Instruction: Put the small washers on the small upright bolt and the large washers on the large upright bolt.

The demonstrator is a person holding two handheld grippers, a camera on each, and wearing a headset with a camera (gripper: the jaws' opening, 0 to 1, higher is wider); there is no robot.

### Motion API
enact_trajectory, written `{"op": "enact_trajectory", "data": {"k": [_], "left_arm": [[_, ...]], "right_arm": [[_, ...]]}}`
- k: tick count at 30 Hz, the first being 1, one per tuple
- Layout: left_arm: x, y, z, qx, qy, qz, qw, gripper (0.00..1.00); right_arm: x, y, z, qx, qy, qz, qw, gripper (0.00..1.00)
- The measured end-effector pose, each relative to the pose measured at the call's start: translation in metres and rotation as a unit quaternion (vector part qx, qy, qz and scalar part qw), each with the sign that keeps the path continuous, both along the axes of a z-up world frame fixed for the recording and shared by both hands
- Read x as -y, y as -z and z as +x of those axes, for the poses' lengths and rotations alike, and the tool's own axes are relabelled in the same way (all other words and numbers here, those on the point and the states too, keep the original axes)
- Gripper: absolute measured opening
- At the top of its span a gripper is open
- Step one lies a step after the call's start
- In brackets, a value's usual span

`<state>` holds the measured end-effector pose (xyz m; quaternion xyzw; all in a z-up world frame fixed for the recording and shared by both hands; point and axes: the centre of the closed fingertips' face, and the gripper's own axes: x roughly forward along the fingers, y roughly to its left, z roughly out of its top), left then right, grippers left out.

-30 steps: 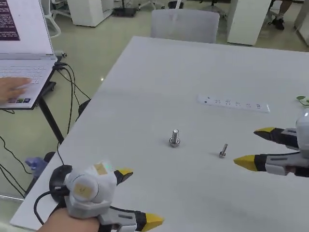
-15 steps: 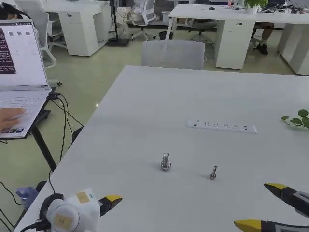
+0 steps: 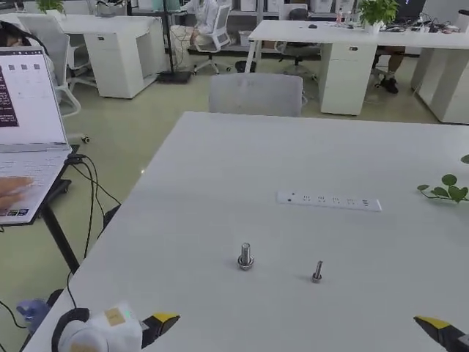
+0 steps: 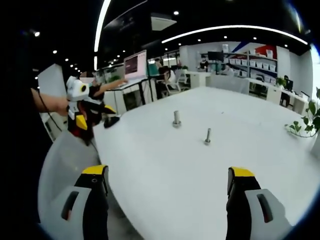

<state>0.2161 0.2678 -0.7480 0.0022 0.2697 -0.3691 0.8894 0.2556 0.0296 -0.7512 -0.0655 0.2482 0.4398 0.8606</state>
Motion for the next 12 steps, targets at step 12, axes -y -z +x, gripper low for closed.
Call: {"op": "enact_trajectory", "data": {"k": [12], "left_arm": [[0.003,0.005,-0.006,-0.004,-0.003,0.004,1.0,0.9]], "right_arm": [[-0.007,0.011,-0.004,-0.014,-0.003,-0.006,0.9999,0.97]]}}
